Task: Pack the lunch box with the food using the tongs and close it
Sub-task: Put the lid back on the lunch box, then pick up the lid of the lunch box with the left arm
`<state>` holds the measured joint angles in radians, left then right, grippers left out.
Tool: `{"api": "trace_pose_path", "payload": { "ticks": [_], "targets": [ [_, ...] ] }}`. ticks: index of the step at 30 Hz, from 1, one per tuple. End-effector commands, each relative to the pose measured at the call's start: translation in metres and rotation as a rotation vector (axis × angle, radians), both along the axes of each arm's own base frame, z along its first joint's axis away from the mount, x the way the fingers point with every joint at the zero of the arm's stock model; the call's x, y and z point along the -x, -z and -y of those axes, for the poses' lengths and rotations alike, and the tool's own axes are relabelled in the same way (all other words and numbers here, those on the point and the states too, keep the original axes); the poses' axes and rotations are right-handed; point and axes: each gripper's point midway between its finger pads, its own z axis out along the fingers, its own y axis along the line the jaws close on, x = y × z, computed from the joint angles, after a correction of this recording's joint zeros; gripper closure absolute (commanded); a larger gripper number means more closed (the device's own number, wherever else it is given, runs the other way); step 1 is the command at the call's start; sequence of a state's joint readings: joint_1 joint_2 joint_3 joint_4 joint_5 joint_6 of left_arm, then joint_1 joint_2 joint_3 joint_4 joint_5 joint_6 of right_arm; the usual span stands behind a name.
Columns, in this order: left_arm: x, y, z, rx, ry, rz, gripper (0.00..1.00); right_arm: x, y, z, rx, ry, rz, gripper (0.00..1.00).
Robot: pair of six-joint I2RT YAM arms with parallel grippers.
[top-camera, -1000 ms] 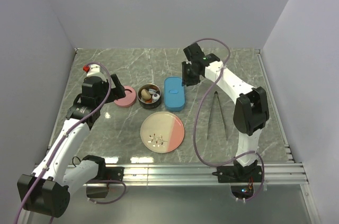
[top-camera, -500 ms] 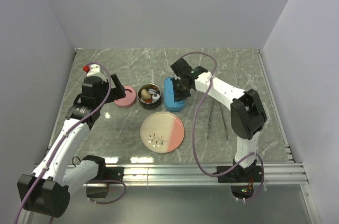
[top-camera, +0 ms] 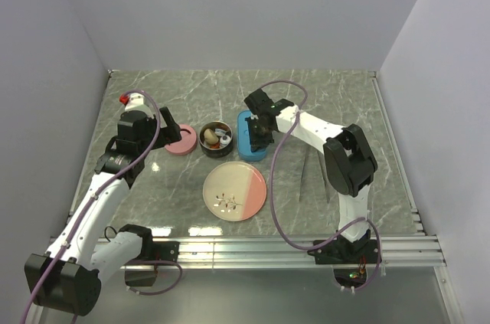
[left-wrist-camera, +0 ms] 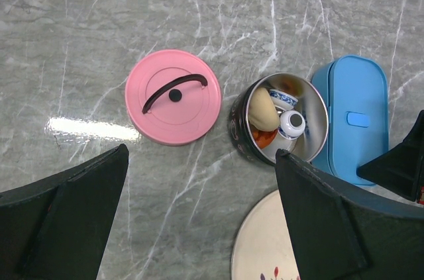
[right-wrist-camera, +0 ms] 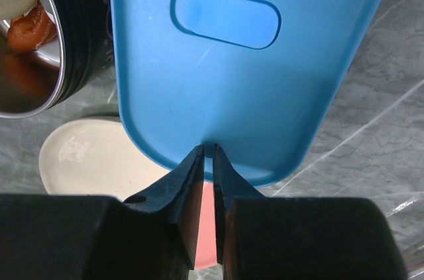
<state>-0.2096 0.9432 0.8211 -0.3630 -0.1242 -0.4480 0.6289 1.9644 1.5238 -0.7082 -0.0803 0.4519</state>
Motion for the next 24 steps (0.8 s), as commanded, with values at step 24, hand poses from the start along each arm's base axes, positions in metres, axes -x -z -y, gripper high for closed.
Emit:
{"api": "trace_pose_path", "payload": {
  "ticks": [24],
  "targets": [
    [-0.010,-0.008,-0.025,-0.123,-0.072,0.036,0.00,-0.038,-0.145,-0.024,-0.197,-0.017,0.319,0.54]
  ]
}}
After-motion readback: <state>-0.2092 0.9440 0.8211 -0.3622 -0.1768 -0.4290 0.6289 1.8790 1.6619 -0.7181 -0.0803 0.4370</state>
